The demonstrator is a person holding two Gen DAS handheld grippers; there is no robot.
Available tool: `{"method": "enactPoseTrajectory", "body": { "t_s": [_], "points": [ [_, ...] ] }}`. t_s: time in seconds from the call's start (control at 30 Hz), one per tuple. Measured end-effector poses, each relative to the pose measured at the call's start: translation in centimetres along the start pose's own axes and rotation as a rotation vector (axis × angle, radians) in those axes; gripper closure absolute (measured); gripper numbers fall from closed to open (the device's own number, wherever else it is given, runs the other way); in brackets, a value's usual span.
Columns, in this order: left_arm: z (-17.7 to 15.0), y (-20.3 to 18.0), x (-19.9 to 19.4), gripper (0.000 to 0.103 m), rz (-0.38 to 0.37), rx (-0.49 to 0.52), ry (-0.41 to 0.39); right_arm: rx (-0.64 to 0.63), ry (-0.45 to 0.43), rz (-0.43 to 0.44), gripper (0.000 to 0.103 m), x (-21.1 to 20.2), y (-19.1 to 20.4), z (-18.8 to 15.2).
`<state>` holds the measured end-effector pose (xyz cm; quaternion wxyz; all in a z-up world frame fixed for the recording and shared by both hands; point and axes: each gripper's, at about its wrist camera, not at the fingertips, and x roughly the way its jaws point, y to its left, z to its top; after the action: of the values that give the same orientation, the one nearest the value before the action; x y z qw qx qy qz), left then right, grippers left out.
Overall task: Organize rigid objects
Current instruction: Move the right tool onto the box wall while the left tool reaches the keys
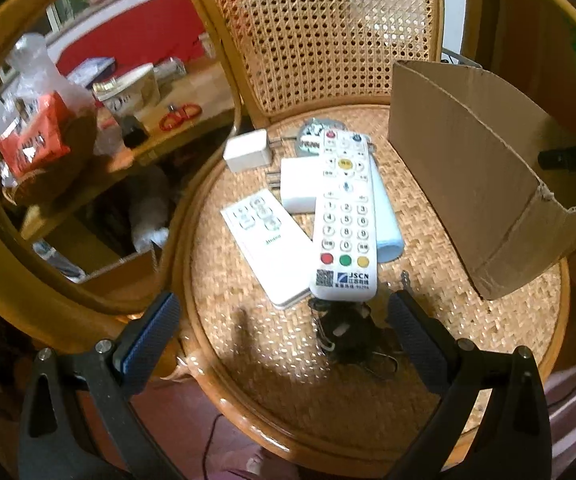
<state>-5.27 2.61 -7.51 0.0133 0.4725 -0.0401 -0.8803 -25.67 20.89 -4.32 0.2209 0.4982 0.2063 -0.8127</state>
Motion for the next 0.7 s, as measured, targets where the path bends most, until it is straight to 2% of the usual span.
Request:
{"method": "enactPoseTrajectory", "body": {
  "t_s": [0.03, 0.13, 0.23, 0.3, 0.43, 0.5, 0.6, 0.7],
  "points": [
    [0.0, 0.3, 0.2, 0.001, 0.084, -0.206, 0.026, -0.011, 0.007, -0.021, 0.094, 0.3, 0.1, -0.1],
    [-0.3, 0.8, 0.4, 0.001, 0.045, -0.252, 0.052, -0.039, 0.005, -0.042, 0.095, 0.4, 0.3, -0.2],
    [-0.5, 0.9, 0.5, 0.002, 0.024, -0.272, 0.064, -0.042, 0.003, -0.038, 0.095, 0.2, 0.4, -0.3],
    [-0.6, 0.8, 0.6, 0.015, 0.025, -0.280, 0.064, -0.043, 0.001, -0.038, 0.095, 0.1, 0.3, -0.3],
    [-0.8, 0.1, 1.0, 0.030, 0.042, -0.295, 0.096, -0.042, 0.002, -0.037, 0.095, 0.2, 0.1, -0.3],
    [-0.9, -0.3, 1.0, 0.036, 0.023, -0.272, 0.101, -0.043, 0.002, -0.035, 0.095, 0.1, 0.1, -0.3],
    [-0.9, -0.9, 1.2, 0.037, 0.016, -0.240, 0.109, -0.045, 0.003, -0.036, 0.095, 0.1, 0.2, -0.3],
    [-0.9, -1.3, 2.0, 0.037, 0.042, -0.224, 0.132, -0.044, 0.004, -0.039, 0.095, 0.1, 0.2, -0.3]
  ]
}}
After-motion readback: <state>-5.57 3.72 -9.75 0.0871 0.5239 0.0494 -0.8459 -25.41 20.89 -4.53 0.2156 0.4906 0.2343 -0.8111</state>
